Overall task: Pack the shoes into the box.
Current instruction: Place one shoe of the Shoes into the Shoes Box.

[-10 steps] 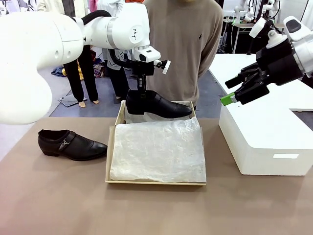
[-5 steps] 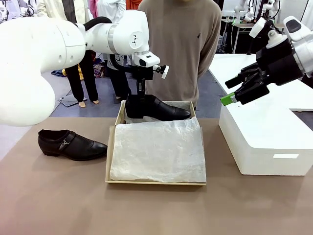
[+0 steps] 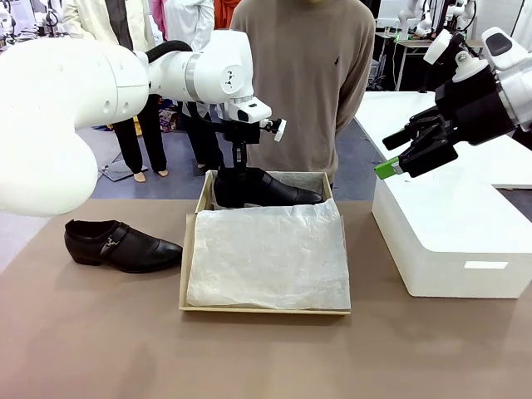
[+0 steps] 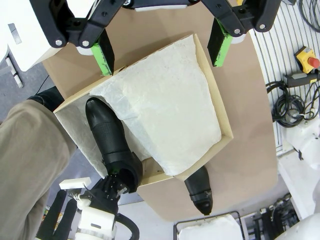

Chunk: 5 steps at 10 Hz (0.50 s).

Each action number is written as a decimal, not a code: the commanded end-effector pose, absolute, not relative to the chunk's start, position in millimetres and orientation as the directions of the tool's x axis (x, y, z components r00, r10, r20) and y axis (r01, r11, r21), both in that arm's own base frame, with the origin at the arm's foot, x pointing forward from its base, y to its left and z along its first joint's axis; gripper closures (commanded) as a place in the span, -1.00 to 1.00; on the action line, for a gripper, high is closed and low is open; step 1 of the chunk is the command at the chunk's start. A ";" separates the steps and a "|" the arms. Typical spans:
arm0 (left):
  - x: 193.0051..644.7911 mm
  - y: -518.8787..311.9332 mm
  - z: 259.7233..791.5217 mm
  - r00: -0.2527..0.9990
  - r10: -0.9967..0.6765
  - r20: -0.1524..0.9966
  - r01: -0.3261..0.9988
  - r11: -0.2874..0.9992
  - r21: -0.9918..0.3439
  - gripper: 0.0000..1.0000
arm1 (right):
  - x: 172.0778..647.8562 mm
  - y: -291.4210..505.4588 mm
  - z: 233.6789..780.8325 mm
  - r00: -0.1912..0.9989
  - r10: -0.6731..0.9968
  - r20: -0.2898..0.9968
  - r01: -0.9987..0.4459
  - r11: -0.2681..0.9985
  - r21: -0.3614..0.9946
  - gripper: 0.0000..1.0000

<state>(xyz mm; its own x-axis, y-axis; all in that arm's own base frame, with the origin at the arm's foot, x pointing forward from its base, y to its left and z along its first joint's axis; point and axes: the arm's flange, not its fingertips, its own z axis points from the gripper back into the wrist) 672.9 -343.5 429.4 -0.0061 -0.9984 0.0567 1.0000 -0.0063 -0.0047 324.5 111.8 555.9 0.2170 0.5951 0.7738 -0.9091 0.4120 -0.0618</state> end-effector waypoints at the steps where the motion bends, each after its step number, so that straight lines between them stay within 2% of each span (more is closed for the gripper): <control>1: 669.1 -337.1 425.2 0.001 -0.998 0.055 0.999 0.004 0.040 1.00 | 328.4 111.8 555.2 0.191 0.588 0.786 -0.918 0.391 -0.069 -1.00; 5: 667.9 -334.6 409.2 -0.004 -0.998 0.065 1.000 -0.003 0.021 1.00 | 328.4 111.8 555.2 0.191 0.588 0.786 -0.918 0.391 -0.069 -1.00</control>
<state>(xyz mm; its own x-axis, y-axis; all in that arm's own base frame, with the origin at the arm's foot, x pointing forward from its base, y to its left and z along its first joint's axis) 677.2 -341.3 406.7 -0.0017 -0.9980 0.0633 0.9999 -0.0008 0.0137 324.5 111.8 555.9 0.2170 0.5951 0.7738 -0.9091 0.4120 -0.0618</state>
